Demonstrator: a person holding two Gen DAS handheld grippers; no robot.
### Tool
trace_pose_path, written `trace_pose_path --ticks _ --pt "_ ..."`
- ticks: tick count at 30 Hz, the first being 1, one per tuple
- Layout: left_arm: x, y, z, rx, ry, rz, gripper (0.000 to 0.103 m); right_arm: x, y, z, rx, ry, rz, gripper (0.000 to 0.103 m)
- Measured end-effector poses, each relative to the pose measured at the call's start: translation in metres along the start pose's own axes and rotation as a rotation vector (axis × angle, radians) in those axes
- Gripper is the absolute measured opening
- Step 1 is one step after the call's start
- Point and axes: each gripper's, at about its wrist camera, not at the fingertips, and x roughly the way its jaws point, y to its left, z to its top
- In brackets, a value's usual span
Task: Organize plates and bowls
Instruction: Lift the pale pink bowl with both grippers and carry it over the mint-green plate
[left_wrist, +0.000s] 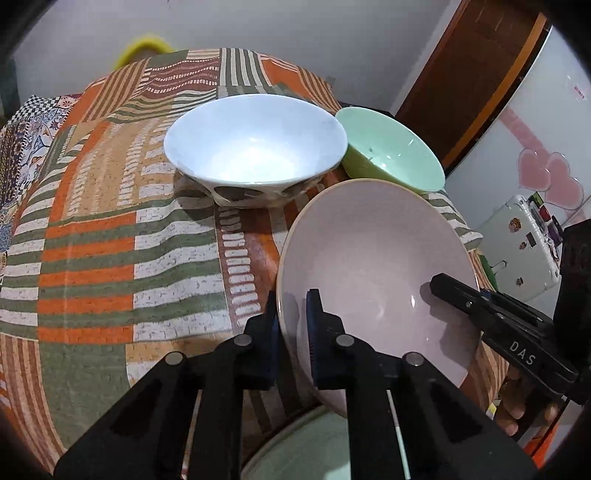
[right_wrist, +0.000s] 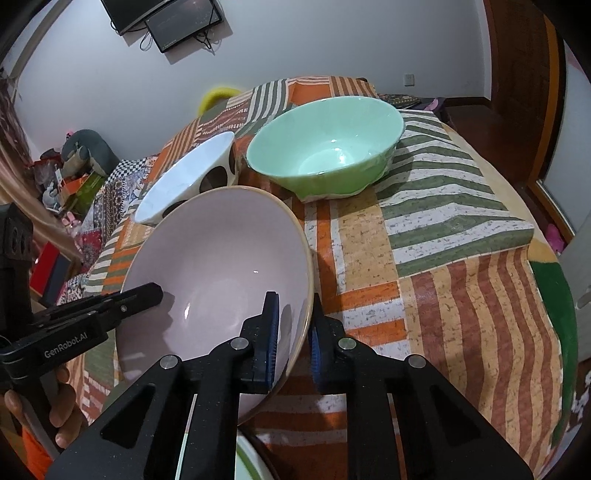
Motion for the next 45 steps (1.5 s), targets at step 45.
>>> trace_pose_path --ticks 45 --pt "-0.218 0.030 -0.112 -0.035 -0.237 0.138 0.012 -0.079 0.128 -0.055 -0.187 -0.107 0.128 0.015"
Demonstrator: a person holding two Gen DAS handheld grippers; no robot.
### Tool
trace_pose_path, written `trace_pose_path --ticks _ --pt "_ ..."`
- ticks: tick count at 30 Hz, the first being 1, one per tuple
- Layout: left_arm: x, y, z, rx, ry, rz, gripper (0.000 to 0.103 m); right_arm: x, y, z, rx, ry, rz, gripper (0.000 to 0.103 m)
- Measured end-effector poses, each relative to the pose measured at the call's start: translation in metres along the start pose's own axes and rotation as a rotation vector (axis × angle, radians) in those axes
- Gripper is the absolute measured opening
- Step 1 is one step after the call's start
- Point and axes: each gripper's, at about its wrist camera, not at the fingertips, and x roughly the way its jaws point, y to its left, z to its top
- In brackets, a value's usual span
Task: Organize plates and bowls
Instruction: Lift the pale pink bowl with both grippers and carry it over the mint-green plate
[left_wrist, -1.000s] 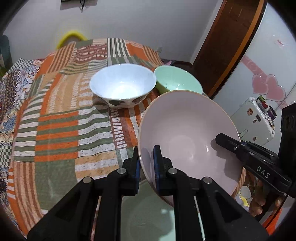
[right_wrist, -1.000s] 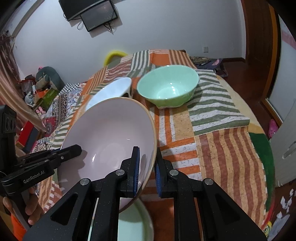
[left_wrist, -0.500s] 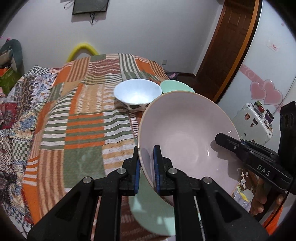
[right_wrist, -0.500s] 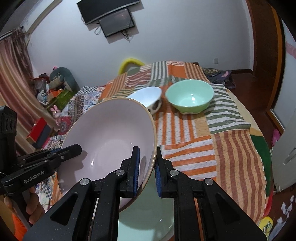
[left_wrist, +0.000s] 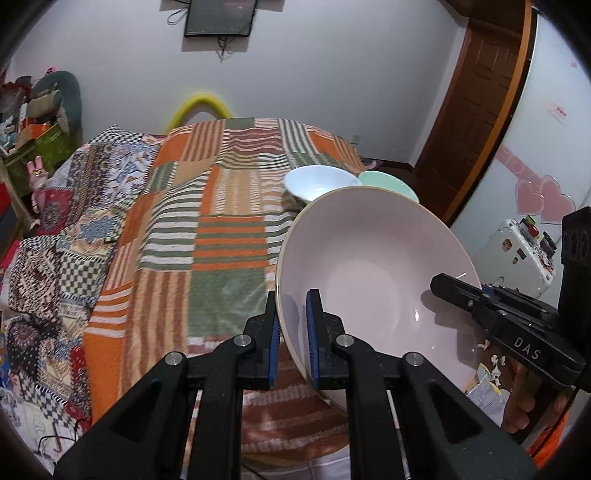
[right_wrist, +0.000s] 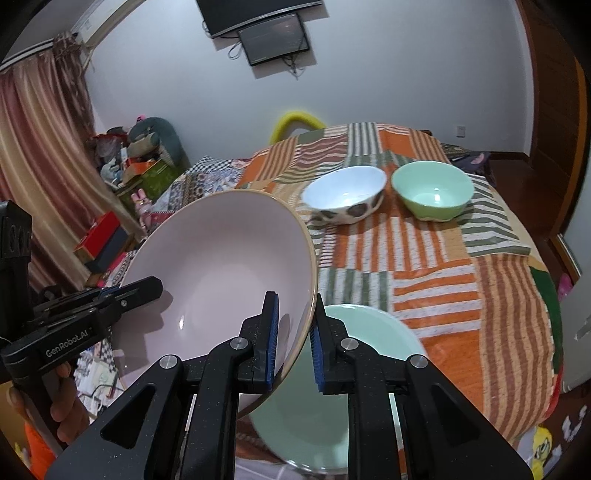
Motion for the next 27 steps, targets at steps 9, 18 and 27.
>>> trace_pose_path --ticks 9,18,27 --pt "-0.003 0.036 -0.018 -0.039 0.031 0.056 0.012 0.022 0.035 -0.008 -0.053 0.048 0.037 0.015" --pt "0.018 0.070 -0.034 -0.090 0.088 0.109 0.012 0.060 0.052 -0.016 -0.084 0.150 0.067 0.015" --pt "0.052 0.096 -0.050 -0.143 0.176 0.131 0.013 0.094 0.060 -0.029 -0.108 0.247 0.060 0.015"
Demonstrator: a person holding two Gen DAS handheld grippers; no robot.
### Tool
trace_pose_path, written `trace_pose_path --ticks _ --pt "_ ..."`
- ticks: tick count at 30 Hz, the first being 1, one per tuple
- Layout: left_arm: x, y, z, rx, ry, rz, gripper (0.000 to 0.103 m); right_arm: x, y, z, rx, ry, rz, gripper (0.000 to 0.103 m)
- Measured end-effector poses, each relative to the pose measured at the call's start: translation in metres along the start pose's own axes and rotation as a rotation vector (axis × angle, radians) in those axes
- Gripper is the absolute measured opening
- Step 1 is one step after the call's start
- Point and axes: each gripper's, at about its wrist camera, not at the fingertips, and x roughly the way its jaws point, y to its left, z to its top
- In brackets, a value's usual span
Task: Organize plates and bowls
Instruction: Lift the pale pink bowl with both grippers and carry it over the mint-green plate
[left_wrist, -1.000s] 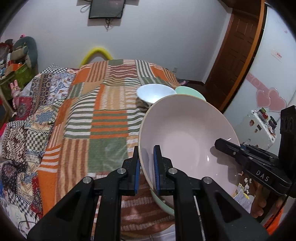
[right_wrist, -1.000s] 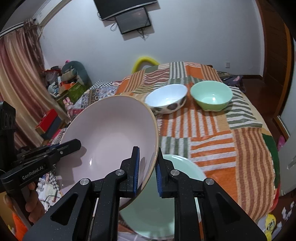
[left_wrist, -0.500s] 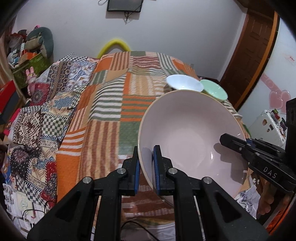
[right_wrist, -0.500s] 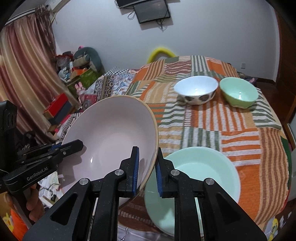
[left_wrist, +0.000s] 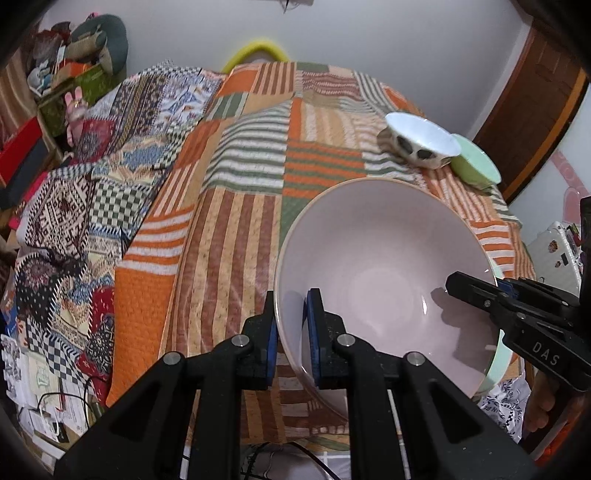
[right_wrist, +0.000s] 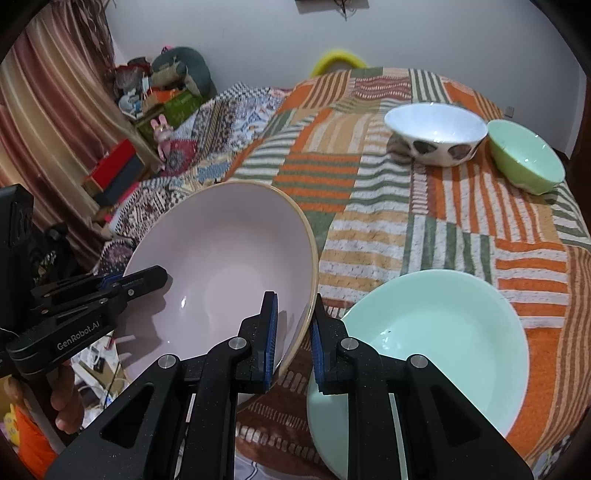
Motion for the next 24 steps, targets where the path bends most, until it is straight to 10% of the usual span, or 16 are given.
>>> trace_pose_path --ticks 24 --pt "0.053 0.018 -0.017 -0.050 0.141 0.001 0.015 0.050 0.000 0.000 -0.065 0.119 -0.023 0.018"
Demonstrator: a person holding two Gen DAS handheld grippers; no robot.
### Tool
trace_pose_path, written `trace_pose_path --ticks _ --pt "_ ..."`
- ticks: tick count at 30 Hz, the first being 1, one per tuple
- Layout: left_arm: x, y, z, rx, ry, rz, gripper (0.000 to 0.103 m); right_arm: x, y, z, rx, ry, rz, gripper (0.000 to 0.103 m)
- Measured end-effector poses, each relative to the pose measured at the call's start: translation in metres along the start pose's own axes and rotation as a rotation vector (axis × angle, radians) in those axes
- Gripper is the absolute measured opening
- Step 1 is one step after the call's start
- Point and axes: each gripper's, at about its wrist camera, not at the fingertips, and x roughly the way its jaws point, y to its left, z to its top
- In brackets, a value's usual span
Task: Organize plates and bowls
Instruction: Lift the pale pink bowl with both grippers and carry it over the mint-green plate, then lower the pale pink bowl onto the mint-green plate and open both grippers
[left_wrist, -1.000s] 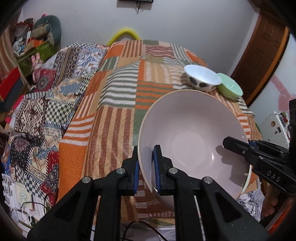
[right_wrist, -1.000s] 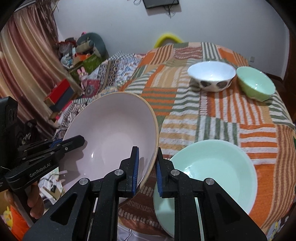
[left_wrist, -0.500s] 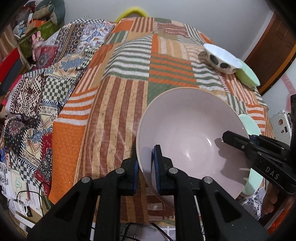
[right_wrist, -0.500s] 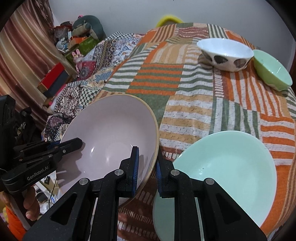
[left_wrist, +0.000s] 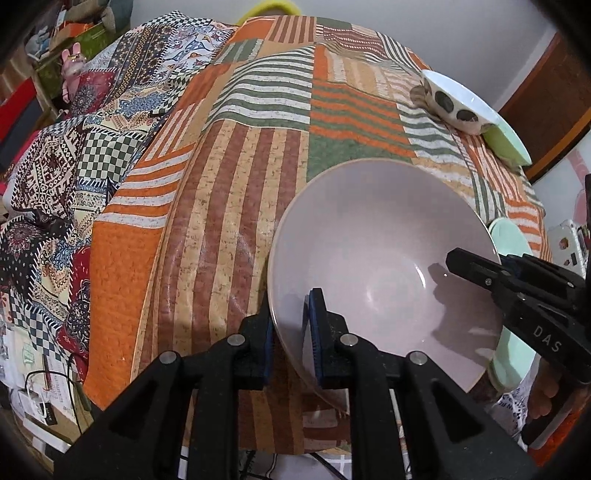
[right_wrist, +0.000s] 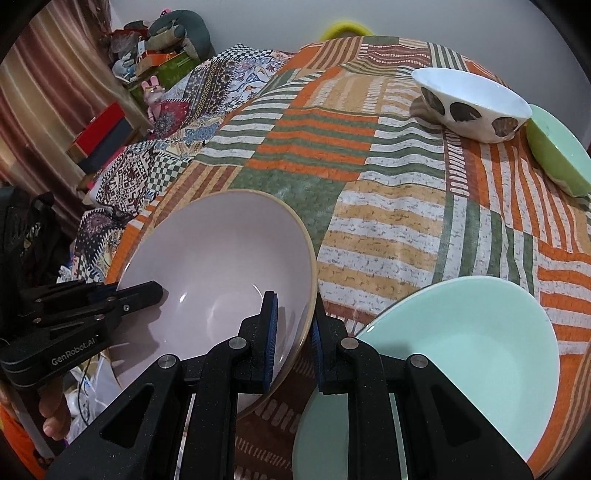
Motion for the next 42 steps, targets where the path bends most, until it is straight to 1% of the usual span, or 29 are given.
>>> trace_pose_path --ticks 3,6,9,14,16,19,20,23,25,27,28,29,30,32,34,36,42 --pt "-0.002 0.000 -0.003 0.000 0.020 -0.013 0.015 -0.006 0.000 -0.005 -0.008 -0.005 -0.009 0.018" --pt "-0.010 0.002 -0.005 -0.015 0.013 -0.024 0.015 -0.021 -0.002 -0.009 -0.018 -0.031 -0.015 0.018" --pt "-0.024 0.002 -0.005 -0.028 -0.012 -0.021 0.015 -0.033 -0.007 -0.005 -0.014 -0.063 -0.016 0.018" --pt "-0.059 -0.007 -0.002 -0.011 -0.093 -0.020 0.015 -0.060 -0.015 -0.006 -0.007 -0.125 -0.024 0.018" --pt "-0.075 -0.016 0.000 0.009 -0.141 -0.012 0.015 -0.070 -0.019 -0.007 -0.001 -0.151 -0.029 0.019" --pt "-0.094 -0.030 0.003 0.034 -0.199 -0.023 0.015 -0.086 -0.029 -0.007 0.014 -0.190 -0.035 0.020" --pt "-0.102 -0.038 0.006 0.045 -0.224 -0.028 0.018 -0.092 -0.033 -0.007 0.020 -0.203 -0.038 0.020" --pt "-0.116 -0.055 0.011 0.079 -0.282 -0.025 0.019 -0.108 -0.044 -0.008 0.034 -0.244 -0.053 0.021" --pt "-0.125 -0.068 0.018 0.104 -0.323 -0.015 0.024 -0.119 -0.054 -0.006 0.047 -0.272 -0.067 0.021" --pt "-0.132 -0.076 0.025 0.113 -0.357 -0.024 0.039 -0.129 -0.064 -0.003 0.059 -0.298 -0.083 0.022" --pt "-0.134 -0.079 0.029 0.114 -0.372 -0.031 0.042 -0.134 -0.070 -0.002 0.070 -0.315 -0.094 0.026" --pt "-0.135 -0.082 0.033 0.114 -0.384 -0.037 0.045 -0.139 -0.076 0.001 0.083 -0.333 -0.104 0.031" --pt "-0.136 -0.085 0.036 0.113 -0.392 -0.042 0.046 -0.142 -0.081 0.003 0.092 -0.345 -0.111 0.035" --pt "-0.135 -0.091 0.046 0.114 -0.404 -0.062 0.048 -0.146 -0.094 0.009 0.122 -0.369 -0.126 0.047" --pt "-0.133 -0.096 0.054 0.114 -0.408 -0.082 0.050 -0.148 -0.109 0.018 0.165 -0.388 -0.129 0.052" --pt "-0.126 -0.103 0.063 0.115 -0.411 -0.093 0.055 -0.146 -0.121 0.026 0.200 -0.393 -0.136 0.053" --pt "-0.103 -0.111 0.088 0.119 -0.391 -0.104 0.056 -0.115 -0.148 0.060 0.261 -0.354 -0.151 0.053"
